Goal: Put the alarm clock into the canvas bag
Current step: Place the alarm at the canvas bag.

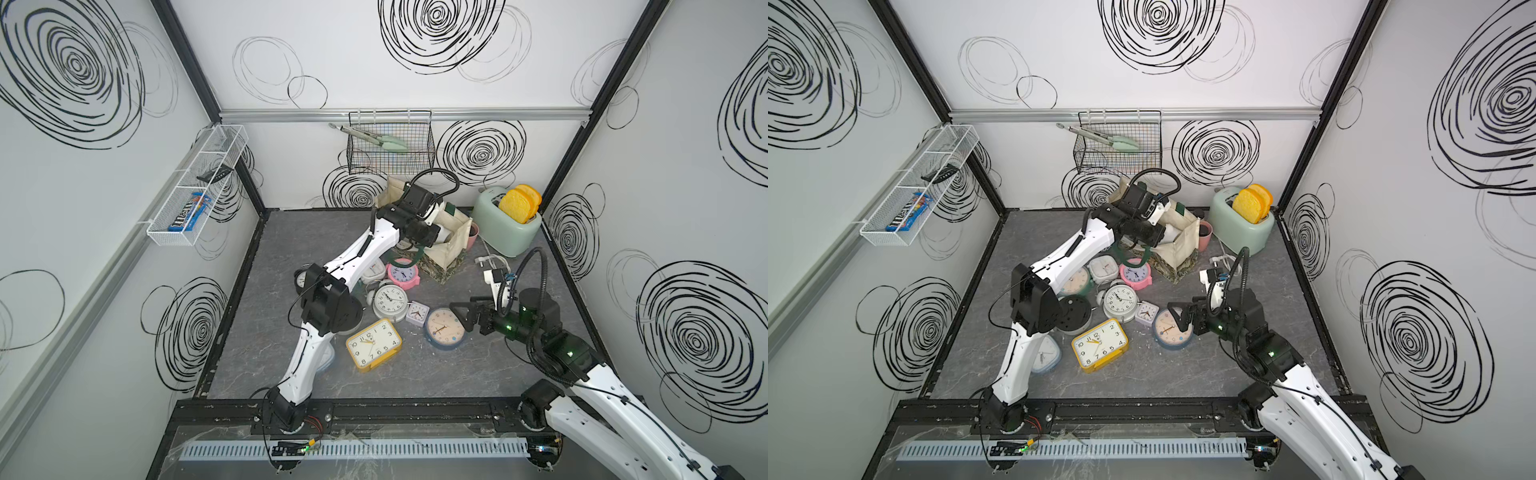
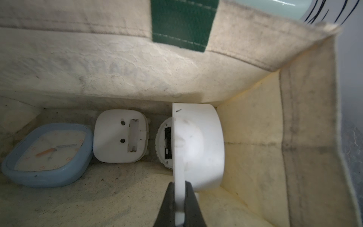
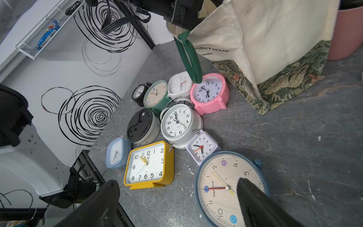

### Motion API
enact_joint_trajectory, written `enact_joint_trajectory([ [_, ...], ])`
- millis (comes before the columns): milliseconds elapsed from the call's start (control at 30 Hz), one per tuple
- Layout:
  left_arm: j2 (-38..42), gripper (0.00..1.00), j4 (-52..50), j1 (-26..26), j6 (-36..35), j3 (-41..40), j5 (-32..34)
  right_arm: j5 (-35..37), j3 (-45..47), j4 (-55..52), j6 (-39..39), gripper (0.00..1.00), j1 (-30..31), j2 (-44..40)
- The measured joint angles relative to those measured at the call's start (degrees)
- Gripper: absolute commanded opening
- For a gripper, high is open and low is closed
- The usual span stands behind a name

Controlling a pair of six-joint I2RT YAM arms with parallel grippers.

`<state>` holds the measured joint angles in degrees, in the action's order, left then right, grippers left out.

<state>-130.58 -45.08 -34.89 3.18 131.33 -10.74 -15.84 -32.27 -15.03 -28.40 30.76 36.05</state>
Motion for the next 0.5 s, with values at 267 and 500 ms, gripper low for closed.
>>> enact_joint_trajectory([
  [267,-2.62,0.25,0.20,0.52,0.42,0.59,-2.91,-0.17,0.46,-0.15,-0.04,0.97,-0.07,0.70],
  [500,-2.45,0.50,2.14,0.55,2.10,0.81,-3.82,0.48,0.52,-0.42,-0.04,0.97,-0.15,0.70],
])
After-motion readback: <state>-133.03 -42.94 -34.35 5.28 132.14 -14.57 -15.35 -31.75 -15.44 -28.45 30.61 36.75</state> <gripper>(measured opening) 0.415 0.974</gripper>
